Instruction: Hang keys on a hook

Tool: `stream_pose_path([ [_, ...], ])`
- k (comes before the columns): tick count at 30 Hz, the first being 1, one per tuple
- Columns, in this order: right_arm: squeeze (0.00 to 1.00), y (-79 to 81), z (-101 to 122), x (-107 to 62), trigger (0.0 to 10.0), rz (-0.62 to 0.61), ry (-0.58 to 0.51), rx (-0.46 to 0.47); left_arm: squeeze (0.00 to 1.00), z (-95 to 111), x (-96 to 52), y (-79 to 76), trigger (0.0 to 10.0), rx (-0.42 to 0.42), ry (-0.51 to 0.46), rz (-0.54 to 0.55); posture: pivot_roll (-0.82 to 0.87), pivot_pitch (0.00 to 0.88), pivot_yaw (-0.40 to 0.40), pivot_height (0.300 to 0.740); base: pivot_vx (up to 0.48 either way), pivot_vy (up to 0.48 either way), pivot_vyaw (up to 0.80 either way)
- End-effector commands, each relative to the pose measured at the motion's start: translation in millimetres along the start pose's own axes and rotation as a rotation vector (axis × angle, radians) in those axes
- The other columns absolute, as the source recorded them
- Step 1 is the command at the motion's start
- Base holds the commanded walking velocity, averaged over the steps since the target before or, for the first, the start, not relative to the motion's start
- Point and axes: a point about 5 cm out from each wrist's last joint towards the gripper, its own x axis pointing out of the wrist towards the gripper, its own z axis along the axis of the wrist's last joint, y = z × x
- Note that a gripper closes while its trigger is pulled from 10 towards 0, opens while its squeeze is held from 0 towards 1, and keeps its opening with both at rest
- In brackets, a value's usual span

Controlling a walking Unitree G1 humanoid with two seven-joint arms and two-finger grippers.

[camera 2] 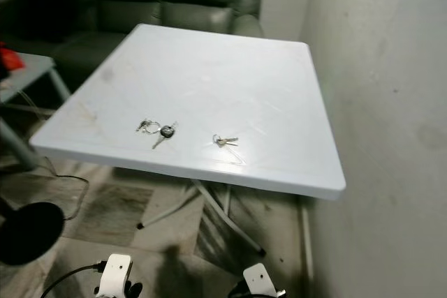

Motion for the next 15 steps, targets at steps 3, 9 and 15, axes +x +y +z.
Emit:
stream_pose_path([
  [3, 0.0, -1.9, -2.6, -0.6, 10.0, -0.006, 0.01, 0.029, 0.0, 3.0, 0.1, 2.5, 10.0, 0.0, -0.007, 0.005, -0.02, 0.0, -0.049, 0.74, 0.0, 0.084, 0.0],
  [9, 0.0, -2.3, -2.6, -0.7, 10.0, -0.004, 0.006, 0.04, 0.0, 3.3, 0.2, 2.6, 10.0, -0.006, -0.007, 0.006, -0.02, 0.0, -0.048, 0.74, 0.0, 0.278, 0.0],
  [15, 0.0, -3.4, -2.6, -0.9, 10.0, -0.003, 0.003, 0.053, 0.0, 4.2, 0.4, 2.5, 10.0, -0.013, -0.009, 0.006, -0.02, 0.0, -0.05, 0.74, 0.0, 0.409, 0.0],
])
